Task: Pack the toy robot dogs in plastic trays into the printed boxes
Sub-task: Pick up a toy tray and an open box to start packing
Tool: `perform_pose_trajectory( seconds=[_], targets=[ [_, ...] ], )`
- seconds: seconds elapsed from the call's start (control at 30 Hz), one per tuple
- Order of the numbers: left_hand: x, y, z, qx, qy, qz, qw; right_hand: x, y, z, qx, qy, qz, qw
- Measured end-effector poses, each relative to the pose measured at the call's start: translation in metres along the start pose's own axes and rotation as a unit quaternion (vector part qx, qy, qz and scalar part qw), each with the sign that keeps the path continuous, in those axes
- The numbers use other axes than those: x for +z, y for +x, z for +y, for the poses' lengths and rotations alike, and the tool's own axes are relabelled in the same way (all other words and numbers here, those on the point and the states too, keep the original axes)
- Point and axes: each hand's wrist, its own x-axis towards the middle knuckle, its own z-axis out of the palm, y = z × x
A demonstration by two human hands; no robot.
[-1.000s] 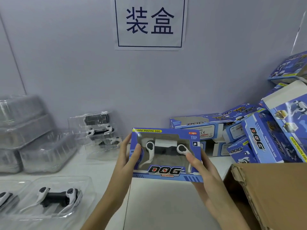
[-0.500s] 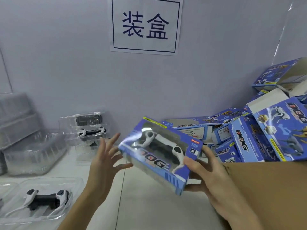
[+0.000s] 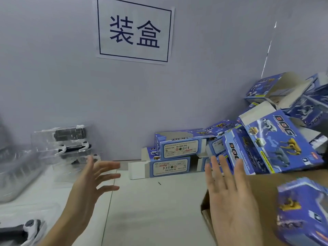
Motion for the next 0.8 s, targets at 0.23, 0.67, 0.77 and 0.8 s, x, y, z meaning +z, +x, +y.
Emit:
perform_pose_trajectory(
  seconds=[0.23, 0.67, 0.77, 0.8],
  targets=[
    [0.002, -0.001, -0.004, -0.024, 0.061, -0.007, 0.998, 0.002, 0.051, 0.027, -0.017, -0.312, -0.065, 0.948],
    [0.047, -0.026, -0.069, 0.072, 0.778, -0.212, 0.588, 0.034, 0.17, 0.142, -0.004, -0.615, -0.017, 0.788],
    [0.049, -0.023, -0.068, 0.064, 0.783, -0.238, 0.571, 0.044, 0.187, 0.143, 0.011, -0.547, 0.083, 0.833],
    [0.048, -0.024, -0.067, 0.067, 0.784, -0.237, 0.57, 0.046, 0.191, 0.142, 0.012, -0.522, 0.114, 0.845]
  ],
)
